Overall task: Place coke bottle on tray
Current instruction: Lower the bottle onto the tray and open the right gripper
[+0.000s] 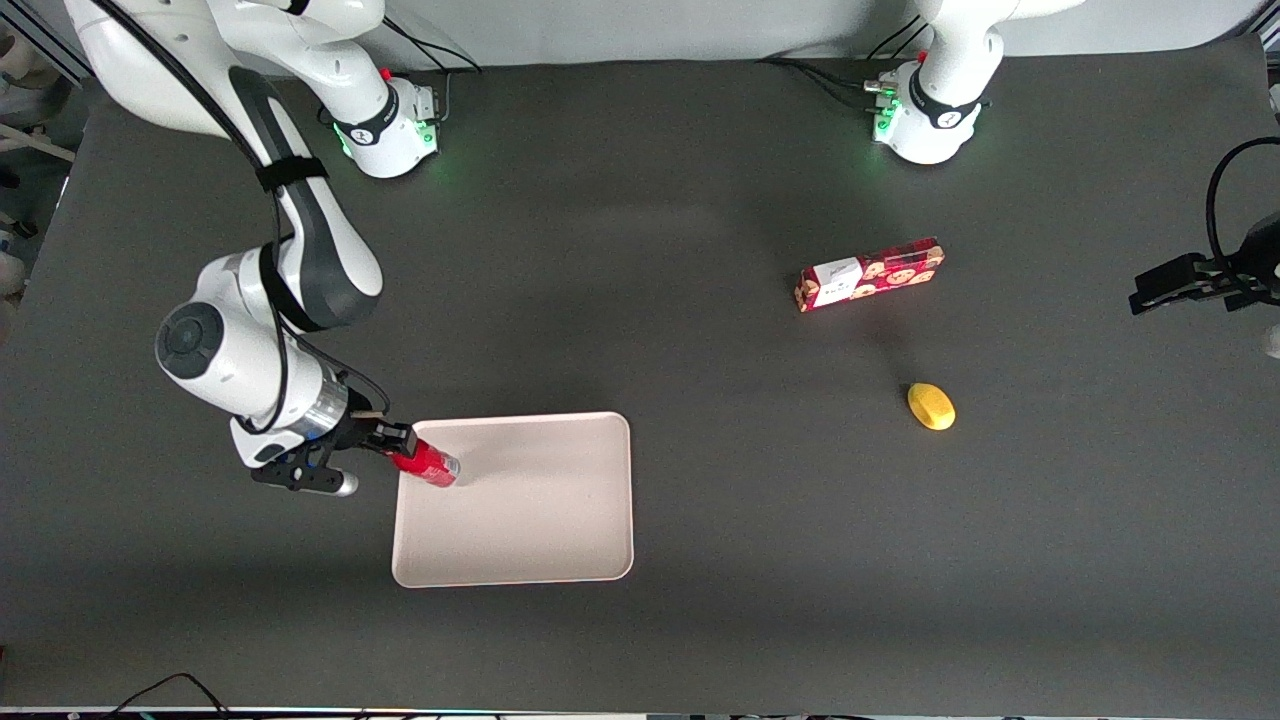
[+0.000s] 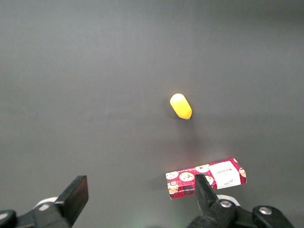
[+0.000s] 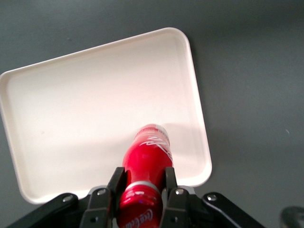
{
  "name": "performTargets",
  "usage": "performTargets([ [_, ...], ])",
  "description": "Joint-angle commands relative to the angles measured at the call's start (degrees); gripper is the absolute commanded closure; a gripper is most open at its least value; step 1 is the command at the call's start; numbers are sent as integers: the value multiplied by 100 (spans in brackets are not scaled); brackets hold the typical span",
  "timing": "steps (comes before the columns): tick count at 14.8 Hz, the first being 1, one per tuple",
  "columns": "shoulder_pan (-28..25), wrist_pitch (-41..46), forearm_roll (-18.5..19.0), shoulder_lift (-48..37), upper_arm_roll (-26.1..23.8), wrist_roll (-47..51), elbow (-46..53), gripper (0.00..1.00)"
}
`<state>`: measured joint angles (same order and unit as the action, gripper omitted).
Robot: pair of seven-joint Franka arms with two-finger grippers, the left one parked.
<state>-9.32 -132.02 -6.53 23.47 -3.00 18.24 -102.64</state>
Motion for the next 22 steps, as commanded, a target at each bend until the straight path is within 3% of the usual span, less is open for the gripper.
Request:
performTargets([
  [1, -61, 19, 494, 536, 220, 102, 675, 100],
  [3, -61, -69, 679, 580, 379, 101, 754, 100],
  [13, -87, -69, 627, 720, 344, 530, 868, 100],
  [14, -166, -69, 627, 755, 344, 636, 956, 85],
  [16, -193, -43, 618, 800, 353, 673, 1009, 20],
  [17, -184, -43, 618, 800, 353, 673, 1009, 0],
  [22, -184, -25, 609, 774, 353, 681, 1009, 0],
])
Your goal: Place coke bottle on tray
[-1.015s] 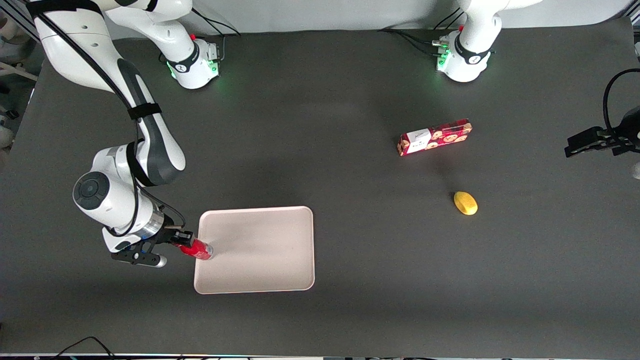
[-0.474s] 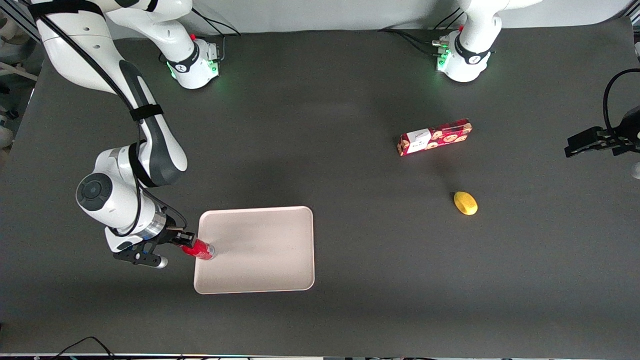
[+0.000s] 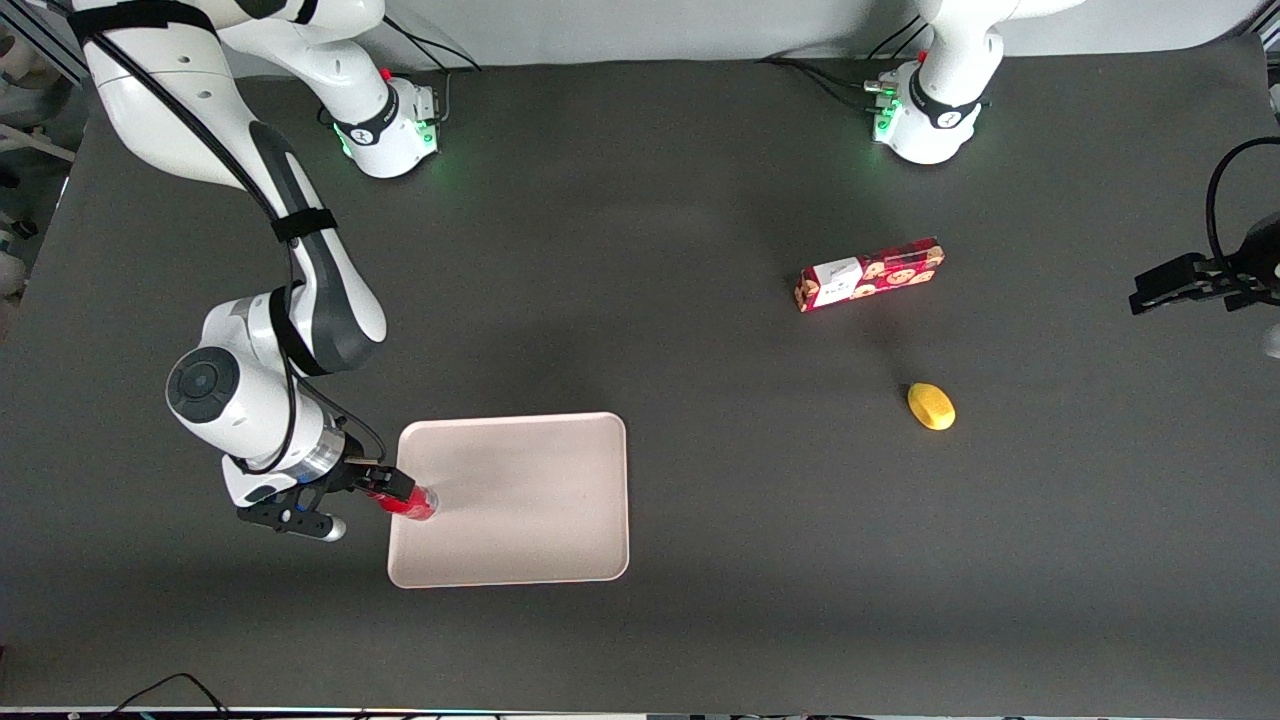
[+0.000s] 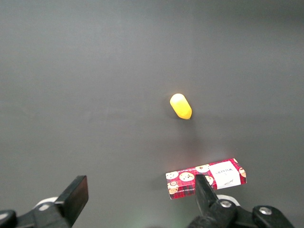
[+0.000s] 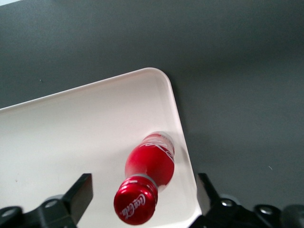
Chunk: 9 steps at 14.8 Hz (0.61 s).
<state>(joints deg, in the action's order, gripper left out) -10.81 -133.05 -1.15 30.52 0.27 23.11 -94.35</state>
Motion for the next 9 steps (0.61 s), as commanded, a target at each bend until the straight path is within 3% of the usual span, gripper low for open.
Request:
performTargets([
  [1, -35, 77, 80, 33, 26, 185, 180, 0],
  [4, -35, 488, 159, -238, 35, 27, 233, 0],
  [9, 53, 981, 107, -941, -9, -1265, 242, 0],
])
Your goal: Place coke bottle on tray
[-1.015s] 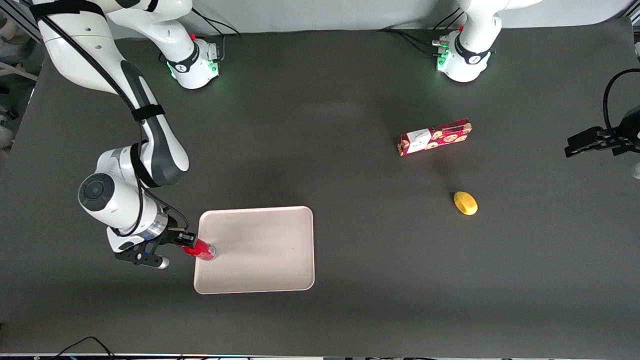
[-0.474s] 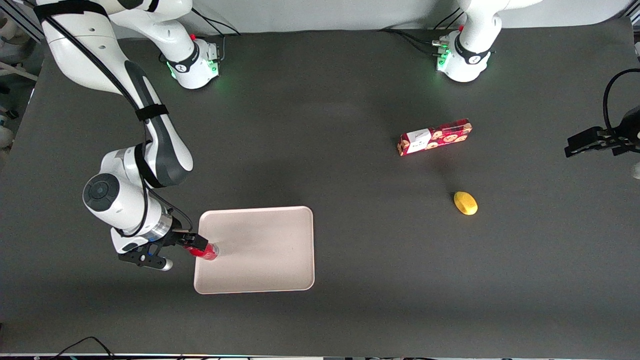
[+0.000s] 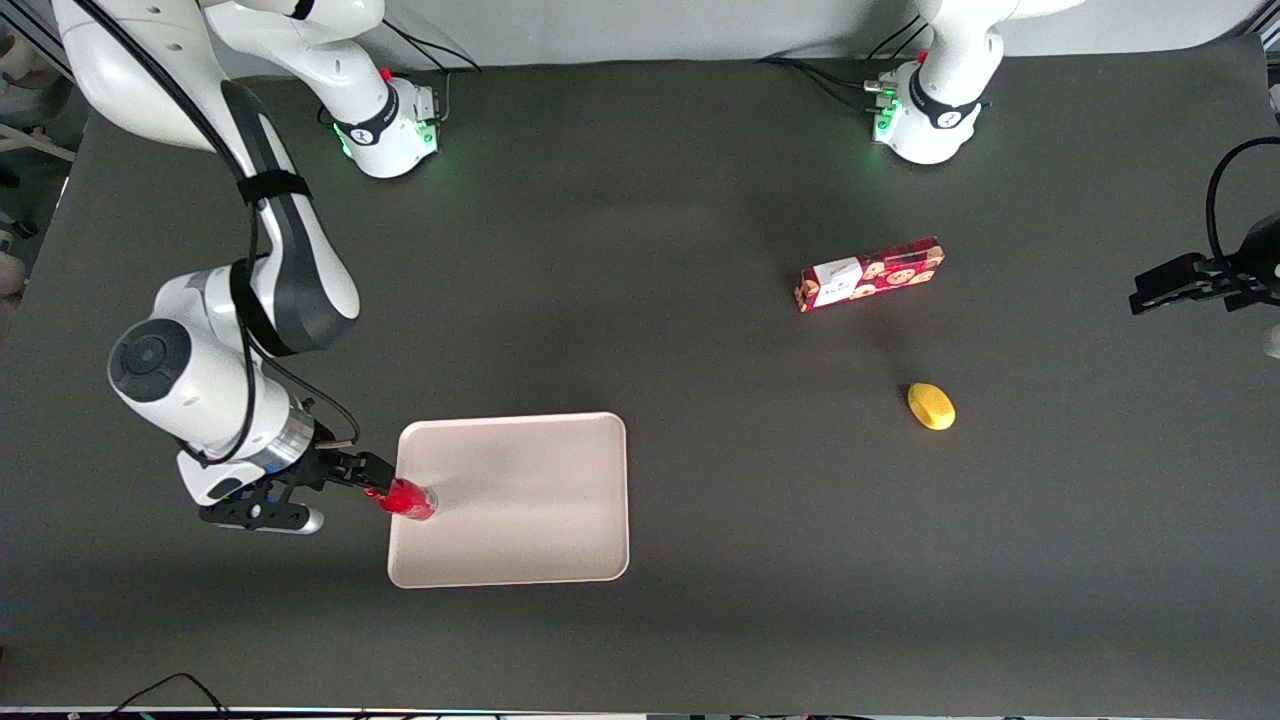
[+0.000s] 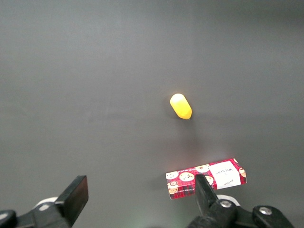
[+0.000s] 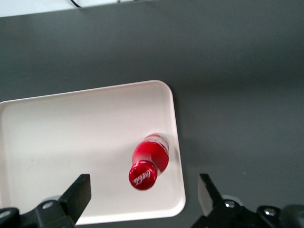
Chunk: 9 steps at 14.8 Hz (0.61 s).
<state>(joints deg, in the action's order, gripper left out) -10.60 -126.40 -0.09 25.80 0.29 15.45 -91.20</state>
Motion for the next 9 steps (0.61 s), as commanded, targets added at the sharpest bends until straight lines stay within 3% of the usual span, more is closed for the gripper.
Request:
performTargets([
  [1, 40, 640, 0, -662, -11, -525, -73, 0],
  [5, 49, 2415, -9, -2277, -2, -420, -431, 0],
  [7, 75, 2602, -9, -3095, 24, -289, -1150, 0],
  [9, 460, 2611, 0, -3301, -72, -226, -1313, 0],
])
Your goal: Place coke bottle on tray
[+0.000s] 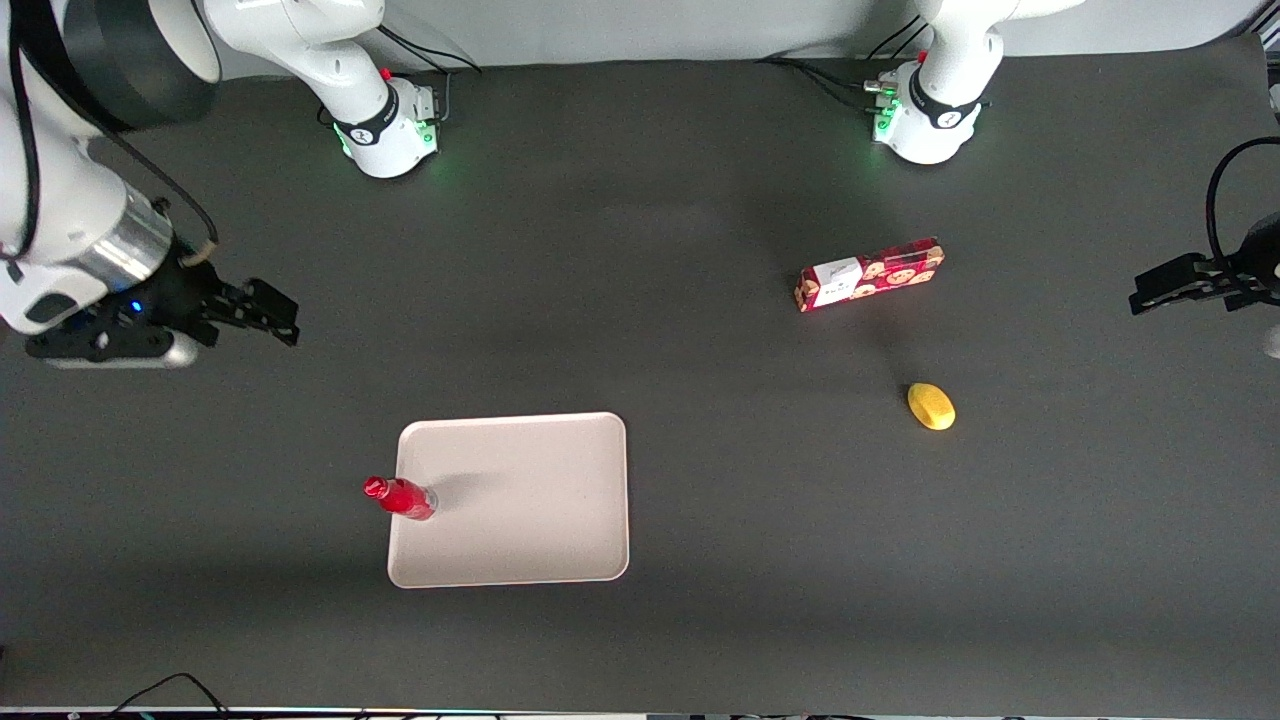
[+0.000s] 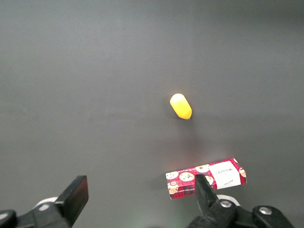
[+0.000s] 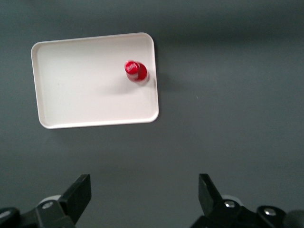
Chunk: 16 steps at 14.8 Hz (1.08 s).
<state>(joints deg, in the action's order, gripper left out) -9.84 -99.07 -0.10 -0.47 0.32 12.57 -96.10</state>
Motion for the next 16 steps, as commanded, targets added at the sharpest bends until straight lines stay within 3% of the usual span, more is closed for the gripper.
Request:
performTargets([
  [1, 665, -104, 19, -561, -215, 26, -658, 0],
  [3, 1237, 45, 45, -271, -541, 26, -394, 0],
  [5, 1317, 54, 72, -165, -551, 53, -340, 0],
  [11, 1309, 63, 36, -147, -332, 61, -331, 0],
  [16, 782, 63, 28, -147, 266, 53, -340, 0],
])
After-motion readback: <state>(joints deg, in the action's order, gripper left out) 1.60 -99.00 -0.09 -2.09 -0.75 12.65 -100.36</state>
